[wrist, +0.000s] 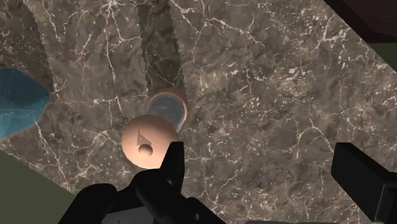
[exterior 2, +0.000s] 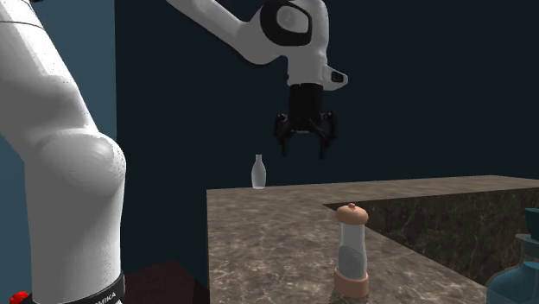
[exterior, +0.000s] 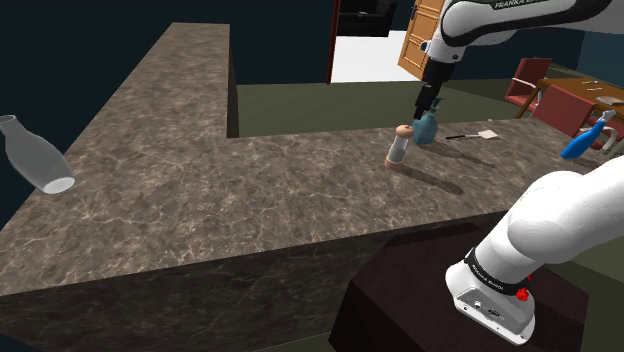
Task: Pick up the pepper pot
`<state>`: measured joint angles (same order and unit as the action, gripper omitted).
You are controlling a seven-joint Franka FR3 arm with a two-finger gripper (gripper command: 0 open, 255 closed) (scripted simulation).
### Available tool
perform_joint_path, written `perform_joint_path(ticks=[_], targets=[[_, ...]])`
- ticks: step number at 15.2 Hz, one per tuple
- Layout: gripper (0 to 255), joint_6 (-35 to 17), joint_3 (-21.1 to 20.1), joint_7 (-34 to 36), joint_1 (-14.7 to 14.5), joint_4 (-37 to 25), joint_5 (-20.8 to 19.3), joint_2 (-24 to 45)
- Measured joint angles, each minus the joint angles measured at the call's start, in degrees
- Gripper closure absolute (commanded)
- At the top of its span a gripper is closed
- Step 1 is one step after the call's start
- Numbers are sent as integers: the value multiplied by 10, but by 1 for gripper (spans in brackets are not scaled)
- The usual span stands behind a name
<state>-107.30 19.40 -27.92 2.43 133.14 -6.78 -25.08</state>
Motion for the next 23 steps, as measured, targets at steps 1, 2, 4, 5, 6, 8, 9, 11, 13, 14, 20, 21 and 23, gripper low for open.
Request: perform_joint_path(ticks=[1, 2, 4, 5, 6, 8, 9, 11, 13, 14, 20, 21, 23], targets=[[0, -13, 12, -15, -1, -8, 6, 23], [0, -27, 24, -31, -2, -13, 11, 44], [0, -45, 47, -63, -1, -23, 24, 79], [0, -61, 59, -82, -1, -27, 33, 103], [0, -69, 69, -100, -2, -39, 44, 127], [0, -79, 89, -138, 0, -63, 68, 173], [0, -83, 97, -157, 2, -75, 81, 194], [0, -94, 103, -174, 3, -81, 95, 217], [0, -108, 105, -185, 4, -80, 104, 233], [0, -116, 106, -187, 4, -74, 106, 237], [255, -149, 107, -199, 5, -59, 119, 257], [255, -149, 107, -199, 5, -58, 120, 257], [255, -150, 107, -199, 5, -58, 120, 257]])
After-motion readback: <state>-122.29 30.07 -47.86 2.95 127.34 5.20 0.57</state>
